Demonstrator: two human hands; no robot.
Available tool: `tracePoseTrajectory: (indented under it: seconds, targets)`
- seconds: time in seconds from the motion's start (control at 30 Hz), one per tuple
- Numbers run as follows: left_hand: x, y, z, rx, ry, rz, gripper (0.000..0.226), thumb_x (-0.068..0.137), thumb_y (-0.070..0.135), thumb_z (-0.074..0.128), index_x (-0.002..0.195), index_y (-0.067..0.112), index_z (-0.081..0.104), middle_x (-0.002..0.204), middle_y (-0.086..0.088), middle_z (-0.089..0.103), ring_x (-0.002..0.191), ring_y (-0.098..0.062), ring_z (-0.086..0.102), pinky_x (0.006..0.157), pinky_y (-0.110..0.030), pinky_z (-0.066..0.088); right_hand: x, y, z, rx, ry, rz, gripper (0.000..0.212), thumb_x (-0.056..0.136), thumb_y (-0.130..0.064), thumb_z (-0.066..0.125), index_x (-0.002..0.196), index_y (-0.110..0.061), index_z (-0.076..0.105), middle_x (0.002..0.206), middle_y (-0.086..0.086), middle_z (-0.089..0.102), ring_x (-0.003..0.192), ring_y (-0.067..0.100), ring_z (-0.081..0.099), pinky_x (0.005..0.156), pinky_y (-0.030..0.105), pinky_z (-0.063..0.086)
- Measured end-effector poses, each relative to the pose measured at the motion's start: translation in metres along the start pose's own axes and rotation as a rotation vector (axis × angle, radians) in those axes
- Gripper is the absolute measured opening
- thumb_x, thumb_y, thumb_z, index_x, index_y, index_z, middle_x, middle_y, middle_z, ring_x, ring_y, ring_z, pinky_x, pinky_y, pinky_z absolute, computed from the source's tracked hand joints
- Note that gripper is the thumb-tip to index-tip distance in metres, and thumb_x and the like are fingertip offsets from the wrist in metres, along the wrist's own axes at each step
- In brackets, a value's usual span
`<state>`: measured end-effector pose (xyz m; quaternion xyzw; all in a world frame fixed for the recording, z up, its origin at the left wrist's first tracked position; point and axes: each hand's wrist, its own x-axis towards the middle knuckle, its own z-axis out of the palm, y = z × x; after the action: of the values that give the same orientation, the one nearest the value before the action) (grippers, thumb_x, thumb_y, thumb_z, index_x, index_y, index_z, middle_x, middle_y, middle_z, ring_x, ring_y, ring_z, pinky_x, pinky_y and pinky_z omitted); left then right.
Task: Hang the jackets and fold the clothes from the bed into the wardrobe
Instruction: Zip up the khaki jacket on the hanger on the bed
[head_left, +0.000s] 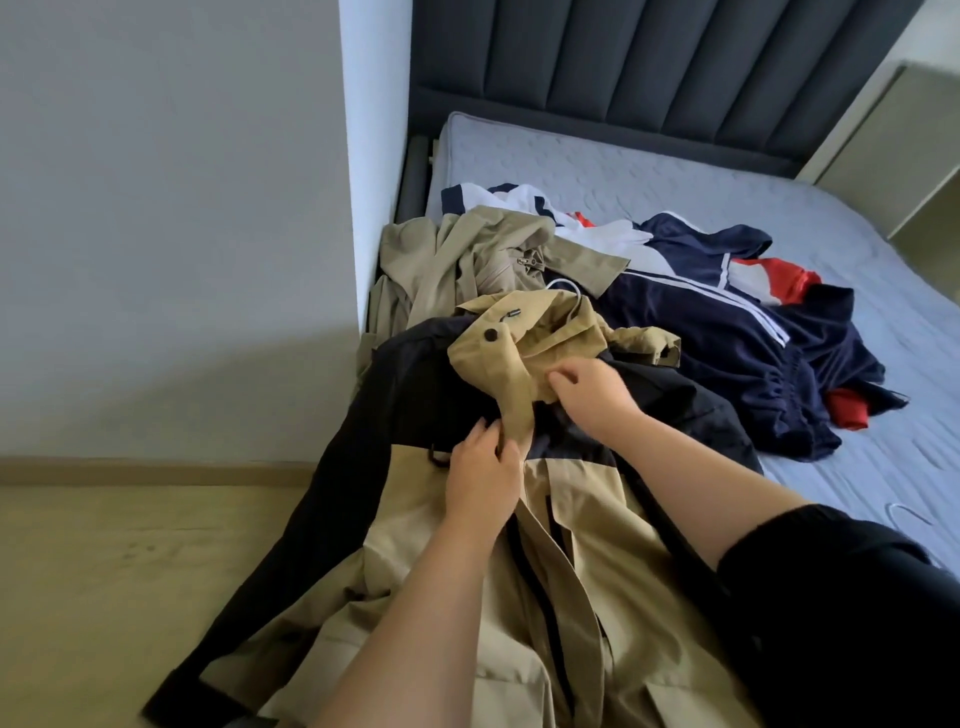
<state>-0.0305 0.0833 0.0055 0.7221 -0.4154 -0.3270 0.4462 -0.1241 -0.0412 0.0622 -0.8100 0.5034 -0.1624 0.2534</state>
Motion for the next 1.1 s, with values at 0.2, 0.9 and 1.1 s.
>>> tracePoseTrajectory:
  seconds: [0.2,0.9,1.1]
  targets:
    - [0.005,-0.005,0.005,-0.006,-0.051,-0.067,0.041,0.099,0.025,0.034,0.137,0.024,0.05,0.136,0.002,0.051,0.127,-0.018,0.042,0.107,-0.04,0.036,0.041,0.011,-0.021,-0.014,0.286,0.06,0.035,0.088,-0.01,0.046,0.12,-0.011,0.059,0.122,0.011,0.057,0.115,0.029,0.05,0.092,0.03,0.038]
    - [0.024,-0.016,0.012,0.172,-0.194,-0.194,0.026,0.1,0.024,0.043,0.1,0.009,0.065,0.131,-0.015,0.05,0.113,-0.031,0.052,0.098,-0.038,0.042,0.106,-0.008,-0.033,0.413,0.338,0.25,0.02,0.086,-0.029,0.061,0.071,-0.018,0.053,0.066,-0.003,0.048,0.062,0.012,0.046,0.057,0.027,0.04]
    - [0.013,0.008,0.006,0.149,-0.18,-0.124,0.028,0.096,0.022,0.051,0.121,0.02,0.063,0.119,0.001,0.062,0.107,-0.02,0.057,0.087,-0.028,0.047,0.068,-0.027,-0.059,0.157,0.473,0.052,0.037,0.096,-0.022,0.046,0.06,-0.015,0.041,0.066,0.0,0.046,0.065,0.016,0.041,0.056,0.03,0.028]
